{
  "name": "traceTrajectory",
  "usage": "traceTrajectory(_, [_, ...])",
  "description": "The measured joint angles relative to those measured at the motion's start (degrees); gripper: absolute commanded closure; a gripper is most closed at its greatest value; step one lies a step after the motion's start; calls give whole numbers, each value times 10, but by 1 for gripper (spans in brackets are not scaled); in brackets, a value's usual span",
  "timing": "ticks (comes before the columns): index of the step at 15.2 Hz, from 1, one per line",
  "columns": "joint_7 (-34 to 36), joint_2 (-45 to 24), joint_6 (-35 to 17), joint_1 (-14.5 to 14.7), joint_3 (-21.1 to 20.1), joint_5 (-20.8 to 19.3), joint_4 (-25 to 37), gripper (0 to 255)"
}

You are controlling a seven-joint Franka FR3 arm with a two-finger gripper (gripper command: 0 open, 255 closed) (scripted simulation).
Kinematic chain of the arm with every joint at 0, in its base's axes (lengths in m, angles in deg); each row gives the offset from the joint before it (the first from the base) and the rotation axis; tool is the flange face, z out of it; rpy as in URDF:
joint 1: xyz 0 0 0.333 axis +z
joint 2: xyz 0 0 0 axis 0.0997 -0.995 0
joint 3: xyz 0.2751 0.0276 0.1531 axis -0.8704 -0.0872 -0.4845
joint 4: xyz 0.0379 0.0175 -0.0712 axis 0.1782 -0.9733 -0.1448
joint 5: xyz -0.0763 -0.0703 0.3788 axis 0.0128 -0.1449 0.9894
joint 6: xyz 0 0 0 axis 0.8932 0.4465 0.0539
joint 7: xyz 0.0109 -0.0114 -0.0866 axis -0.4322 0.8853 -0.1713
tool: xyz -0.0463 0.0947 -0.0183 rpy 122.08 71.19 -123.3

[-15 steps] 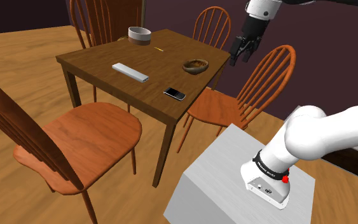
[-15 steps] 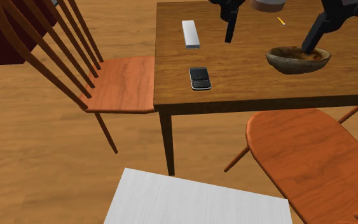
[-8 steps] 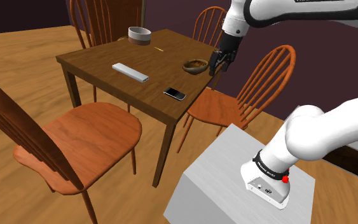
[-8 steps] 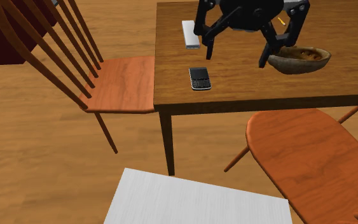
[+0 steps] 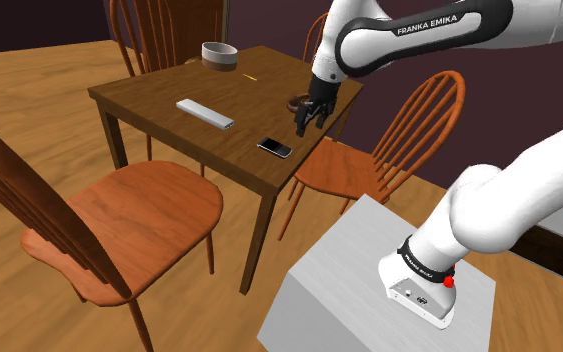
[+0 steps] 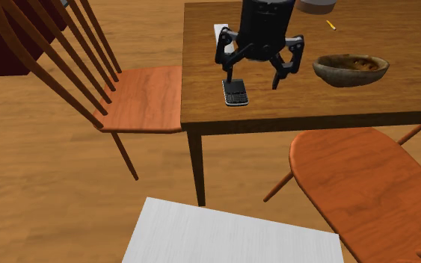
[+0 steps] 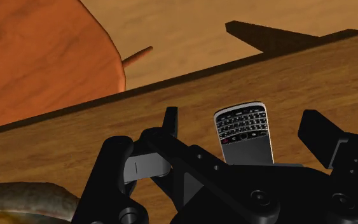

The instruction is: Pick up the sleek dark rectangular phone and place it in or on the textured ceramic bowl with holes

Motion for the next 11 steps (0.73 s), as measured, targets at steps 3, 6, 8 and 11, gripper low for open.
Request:
traceTrajectory(3, [-7,-57,-49,8,-3,8,12,0])
traceTrajectory(6, [-14,-116,-88,15,-6,16,33,0])
traceTrajectory(8, [-16,-127,-103,16,-7,18,30,0])
traceTrajectory(11, [-17,-145,-127,16,-7,19,25,0])
